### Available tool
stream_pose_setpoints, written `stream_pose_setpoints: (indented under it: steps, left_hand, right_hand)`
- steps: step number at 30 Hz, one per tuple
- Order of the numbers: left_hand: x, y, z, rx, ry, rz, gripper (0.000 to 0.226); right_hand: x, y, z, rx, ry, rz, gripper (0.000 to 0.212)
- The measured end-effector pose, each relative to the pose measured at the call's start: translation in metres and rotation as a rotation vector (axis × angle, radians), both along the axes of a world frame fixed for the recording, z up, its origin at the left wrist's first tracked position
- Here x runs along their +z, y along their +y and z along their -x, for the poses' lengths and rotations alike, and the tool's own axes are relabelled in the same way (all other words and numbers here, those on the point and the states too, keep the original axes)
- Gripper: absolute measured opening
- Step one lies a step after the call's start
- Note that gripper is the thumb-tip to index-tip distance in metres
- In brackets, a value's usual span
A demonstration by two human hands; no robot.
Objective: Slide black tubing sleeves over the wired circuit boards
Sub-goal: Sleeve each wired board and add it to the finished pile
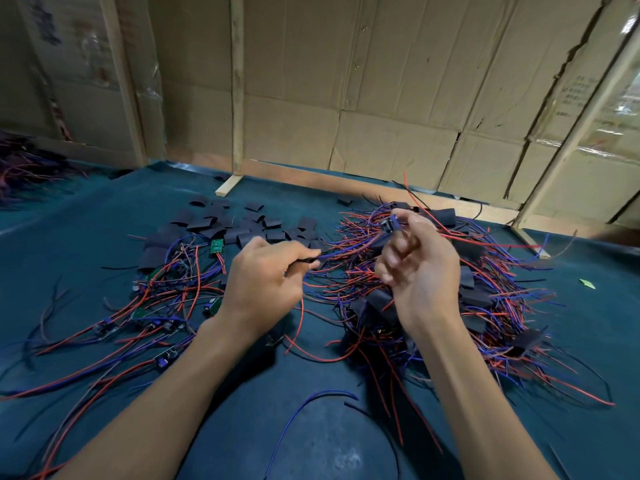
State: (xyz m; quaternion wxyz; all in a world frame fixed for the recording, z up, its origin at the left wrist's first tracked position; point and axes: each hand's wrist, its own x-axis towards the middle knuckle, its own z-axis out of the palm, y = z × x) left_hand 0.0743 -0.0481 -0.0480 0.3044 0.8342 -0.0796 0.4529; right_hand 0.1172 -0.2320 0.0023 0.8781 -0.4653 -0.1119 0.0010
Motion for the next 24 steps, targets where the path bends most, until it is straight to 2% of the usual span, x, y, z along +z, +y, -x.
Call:
stream_pose_setpoints:
  steps: [2,4,6,9,13,16,20,24]
  left_hand:
    - [-0.002,0.007,-0.002,-0.016,-0.009,-0.066,0.017]
    - [-0.002,0.01,-0.003,-0.05,-0.047,-0.166,0.019]
    - [-0.002,0.007,-0.003,-0.048,-0.062,-0.243,0.031]
    - [-0.002,0.001,-0.003,-0.04,-0.072,-0.288,0.039]
    - [0.0,-0.005,0.001,-0.064,-0.063,-0.288,0.036]
    - [0.001,-0.006,0.004,-0.117,0.009,-0.214,0.035]
    - [0.001,-0.004,0.004,-0.152,0.065,-0.212,0.042]
    - [0.002,-0.003,0.004,-0.16,0.073,-0.223,0.045]
  right_hand:
    - [-0.001,-0.001,-0.001,-0.014,-0.059,0.045,0.019]
    - [-0.004,-0.001,-0.001,-0.016,-0.121,0.076,0.023]
    - [-0.007,-0.001,-0.001,0.023,-0.153,0.116,0.026]
    - [-0.011,0.0,-0.002,0.123,-0.151,0.197,0.016]
    - [-0.015,0.002,-0.003,0.193,-0.148,0.299,0.009]
    - [-0.016,0.002,-0.003,0.187,-0.125,0.35,0.01]
    - [-0.016,0.003,-0.002,0.228,-0.044,0.341,0.008]
    - [-0.012,0.001,-0.001,0.31,0.048,0.32,0.014]
